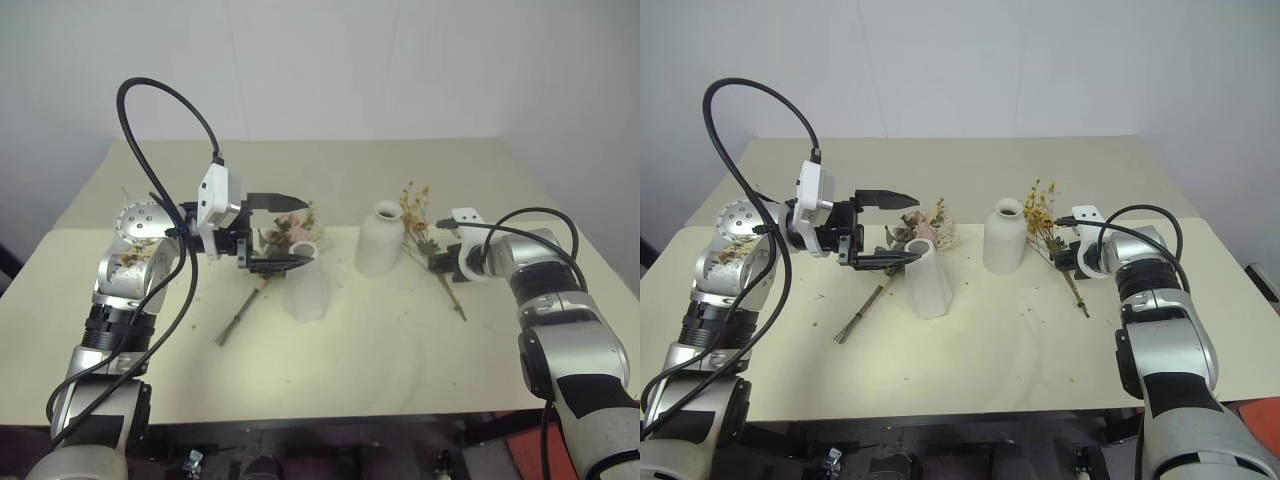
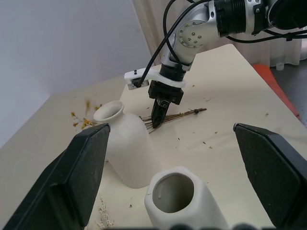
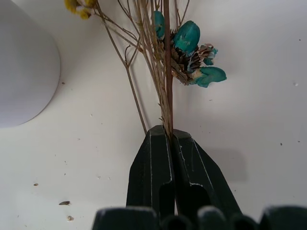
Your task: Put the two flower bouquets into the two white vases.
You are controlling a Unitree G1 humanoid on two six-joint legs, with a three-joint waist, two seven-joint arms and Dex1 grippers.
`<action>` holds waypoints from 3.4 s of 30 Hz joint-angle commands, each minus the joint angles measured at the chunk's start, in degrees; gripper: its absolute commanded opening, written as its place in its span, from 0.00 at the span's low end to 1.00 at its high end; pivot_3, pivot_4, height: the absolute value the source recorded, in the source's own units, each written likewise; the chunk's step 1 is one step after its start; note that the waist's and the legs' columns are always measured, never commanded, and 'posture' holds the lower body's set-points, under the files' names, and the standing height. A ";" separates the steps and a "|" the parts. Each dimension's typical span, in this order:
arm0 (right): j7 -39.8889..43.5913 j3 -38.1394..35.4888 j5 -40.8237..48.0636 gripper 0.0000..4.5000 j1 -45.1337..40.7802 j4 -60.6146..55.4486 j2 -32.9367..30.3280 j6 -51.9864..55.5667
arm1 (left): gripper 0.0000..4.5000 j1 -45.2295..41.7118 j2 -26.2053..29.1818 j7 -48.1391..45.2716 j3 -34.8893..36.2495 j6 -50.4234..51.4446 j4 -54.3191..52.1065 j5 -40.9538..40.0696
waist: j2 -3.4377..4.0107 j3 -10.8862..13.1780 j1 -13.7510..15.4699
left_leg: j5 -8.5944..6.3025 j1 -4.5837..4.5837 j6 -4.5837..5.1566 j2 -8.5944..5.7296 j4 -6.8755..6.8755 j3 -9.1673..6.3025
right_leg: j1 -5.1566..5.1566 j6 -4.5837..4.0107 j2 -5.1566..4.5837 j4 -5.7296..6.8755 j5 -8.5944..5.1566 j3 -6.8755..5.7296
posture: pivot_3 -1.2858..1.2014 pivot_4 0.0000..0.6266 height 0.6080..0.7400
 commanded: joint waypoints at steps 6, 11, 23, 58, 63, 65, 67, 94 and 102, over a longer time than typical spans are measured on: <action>-10.91 -10.38 1.37 0.01 2.05 -13.59 -2.00 -1.21 | 1.00 -0.90 1.04 -0.18 1.81 -0.68 -0.97 -0.72 | 0.06 0.03 0.11 | 0.00 -0.03 0.00 -0.01 -0.01 -0.01 | -0.01 0.00 -0.01 -0.02 0.00 0.00 | 0.52 0.24 1.00; -19.54 -21.37 6.02 0.01 6.52 -35.74 2.45 -9.54 | 1.00 -1.14 1.57 -0.58 1.88 -0.26 -0.73 -0.96 | 0.22 0.13 -0.12 | 0.00 -0.07 0.00 -0.01 -0.01 -0.01 | -0.08 0.01 -0.02 0.03 0.00 0.01 | 0.52 0.24 1.00; -14.91 -23.67 14.58 0.01 6.89 -38.99 17.30 -47.54 | 1.00 -1.00 2.26 0.88 2.74 1.19 -1.21 -1.02 | 0.26 0.16 -0.01 | 0.00 0.01 0.00 0.03 -0.04 -0.04 | 0.00 0.00 0.03 0.02 0.02 -0.01 | 0.52 0.24 1.00; -12.85 -17.47 15.55 0.01 17.88 -35.37 23.74 -54.42 | 1.00 4.41 7.59 2.46 5.13 4.91 -7.55 -3.08 | 0.31 0.19 -0.01 | 0.00 0.05 0.00 0.04 -0.06 -0.05 | -0.02 -0.03 0.05 0.07 0.04 0.00 | 0.52 0.24 1.00; -13.10 -14.89 12.54 0.01 19.69 -35.88 24.15 -56.58 | 1.00 4.65 7.86 2.59 5.36 4.31 -7.29 -2.81 | 0.31 0.19 -0.06 | 0.00 0.04 0.00 0.03 -0.06 -0.05 | -0.03 -0.02 0.05 0.06 0.04 0.00 | 0.52 0.24 1.00; -13.46 -14.82 12.39 0.01 19.81 -36.00 24.44 -57.05 | 1.00 4.69 7.93 2.79 5.41 3.94 -7.04 -2.47 | 0.31 0.19 -0.06 | 0.00 0.06 0.00 0.04 -0.06 -0.05 | -0.03 -0.03 0.06 0.07 0.04 0.00 | 0.52 0.24 1.00; -13.46 -14.97 12.68 0.13 19.90 -36.07 24.49 -57.21 | 1.00 4.71 7.96 2.85 5.48 3.74 -6.98 -2.43 | 0.31 0.19 -0.02 | 0.00 0.07 0.00 0.05 -0.06 -0.05 | -0.02 -0.02 0.07 0.08 0.04 0.00 | 0.52 0.24 1.00; -7.04 -13.94 17.38 0.99 44.99 -73.31 7.61 -35.44 | 1.00 10.07 8.15 16.88 10.98 7.92 -13.39 -0.62 | 0.30 0.18 0.29 | 0.00 0.03 0.00 0.04 -0.05 -0.05 | 0.01 0.00 0.03 0.02 0.03 -0.01 | 0.52 0.24 1.00; -0.15 -23.20 30.60 0.99 51.89 -82.62 -11.69 -12.85 | 1.00 21.37 12.77 34.79 15.62 26.93 -30.13 4.33 | 0.27 0.19 0.36 | 0.00 0.10 0.00 0.05 -0.03 -0.03 | 0.09 0.46 0.03 -0.01 -0.26 0.01 | 0.52 0.24 1.00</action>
